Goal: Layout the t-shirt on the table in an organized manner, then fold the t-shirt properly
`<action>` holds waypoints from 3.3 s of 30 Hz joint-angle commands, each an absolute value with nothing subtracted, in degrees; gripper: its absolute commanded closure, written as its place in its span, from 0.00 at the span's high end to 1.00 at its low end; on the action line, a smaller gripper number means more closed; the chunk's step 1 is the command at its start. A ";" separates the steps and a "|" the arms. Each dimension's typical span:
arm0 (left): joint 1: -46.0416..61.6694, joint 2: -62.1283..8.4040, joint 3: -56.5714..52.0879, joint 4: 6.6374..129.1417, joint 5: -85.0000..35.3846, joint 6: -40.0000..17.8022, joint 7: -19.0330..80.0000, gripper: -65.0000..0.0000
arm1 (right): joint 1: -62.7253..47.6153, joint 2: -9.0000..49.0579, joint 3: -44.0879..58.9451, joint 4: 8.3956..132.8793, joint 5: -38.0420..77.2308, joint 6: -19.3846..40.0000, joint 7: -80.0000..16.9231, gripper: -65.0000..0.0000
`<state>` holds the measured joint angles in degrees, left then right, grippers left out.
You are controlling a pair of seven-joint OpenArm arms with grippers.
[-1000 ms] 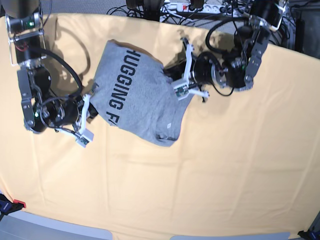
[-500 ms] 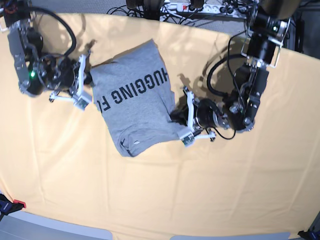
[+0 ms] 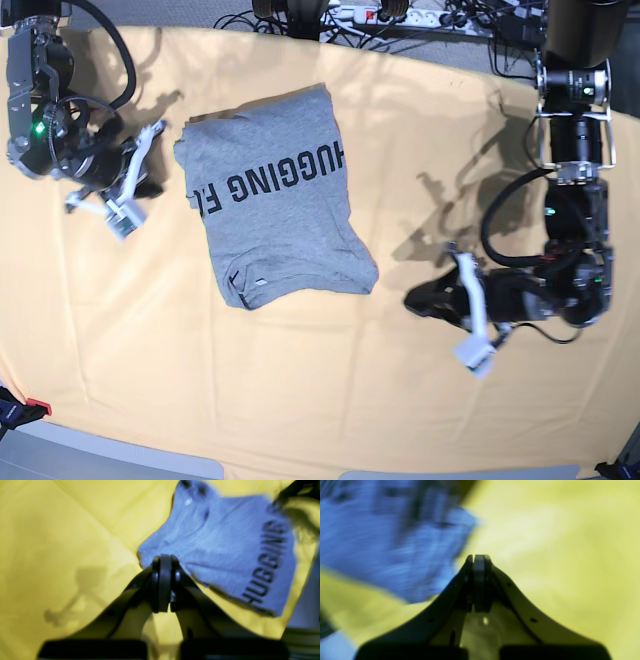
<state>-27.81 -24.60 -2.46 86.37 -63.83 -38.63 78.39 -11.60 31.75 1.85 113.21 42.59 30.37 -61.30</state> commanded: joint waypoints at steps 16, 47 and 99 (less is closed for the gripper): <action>-19.09 -28.88 -9.78 87.29 -77.03 -40.00 80.00 0.00 | -11.55 26.52 1.56 106.24 73.32 40.00 -80.00 0.00; 8.05 -26.81 -10.90 103.04 -58.96 -32.60 73.84 0.00 | -17.34 26.35 27.53 114.65 84.25 40.00 -80.00 0.00; 24.86 -17.47 -27.62 123.87 -85.00 -39.75 80.00 0.00 | -32.67 20.43 53.34 117.01 85.00 40.00 -80.00 0.00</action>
<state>24.53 -17.04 -27.55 122.80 -83.42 -39.62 80.73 -32.32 19.73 52.84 116.11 83.59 39.68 -80.75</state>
